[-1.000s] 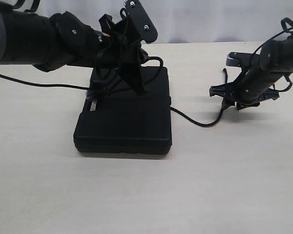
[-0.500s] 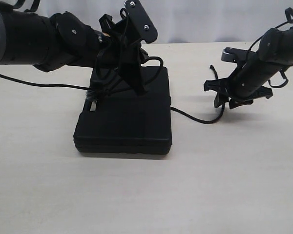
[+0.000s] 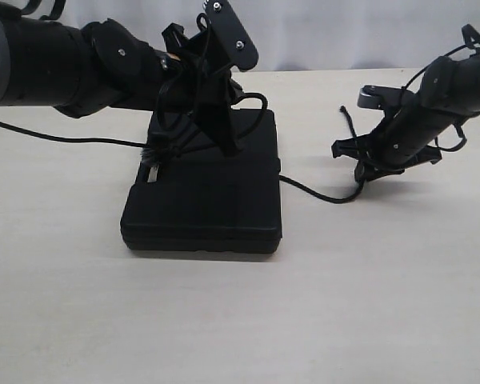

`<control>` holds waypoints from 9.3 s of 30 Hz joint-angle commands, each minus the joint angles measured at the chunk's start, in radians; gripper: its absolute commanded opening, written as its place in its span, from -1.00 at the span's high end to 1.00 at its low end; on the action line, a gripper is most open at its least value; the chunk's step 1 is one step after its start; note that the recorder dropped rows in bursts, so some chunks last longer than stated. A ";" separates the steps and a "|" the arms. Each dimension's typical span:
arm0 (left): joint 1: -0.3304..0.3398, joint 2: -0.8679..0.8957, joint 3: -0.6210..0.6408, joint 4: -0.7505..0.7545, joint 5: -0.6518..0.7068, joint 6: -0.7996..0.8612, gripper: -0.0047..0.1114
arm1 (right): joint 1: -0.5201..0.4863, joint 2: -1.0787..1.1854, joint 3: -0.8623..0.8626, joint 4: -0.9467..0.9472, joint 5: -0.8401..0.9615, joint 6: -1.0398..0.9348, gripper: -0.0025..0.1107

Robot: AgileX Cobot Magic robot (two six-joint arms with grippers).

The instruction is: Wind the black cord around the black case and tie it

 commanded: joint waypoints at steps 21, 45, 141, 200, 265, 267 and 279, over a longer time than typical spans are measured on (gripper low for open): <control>0.001 -0.008 -0.006 -0.008 -0.017 -0.007 0.92 | 0.114 -0.092 0.329 0.591 -0.516 -0.757 0.89; 0.001 0.044 -0.006 -0.013 -0.219 -0.162 0.92 | 0.404 -0.304 0.648 0.274 -1.138 -0.515 0.88; 0.079 0.173 -0.006 -0.033 -0.374 -0.158 0.92 | 0.012 -0.167 0.168 0.318 -0.300 -0.377 0.17; 0.079 0.173 -0.006 -0.046 -0.421 -0.210 0.92 | 0.420 -0.260 0.555 0.160 -0.946 -0.672 0.88; 0.079 0.115 -0.006 -0.041 -0.320 -0.217 0.92 | 0.496 -0.451 0.621 0.120 -0.912 -0.697 0.88; 0.079 0.115 -0.006 -0.041 -0.320 -0.217 0.92 | 0.496 -0.451 0.621 0.185 -0.924 -0.752 0.88; 0.077 0.094 -0.006 -0.038 -0.285 -0.217 0.92 | 0.496 -0.415 0.606 0.267 -0.940 -0.821 0.88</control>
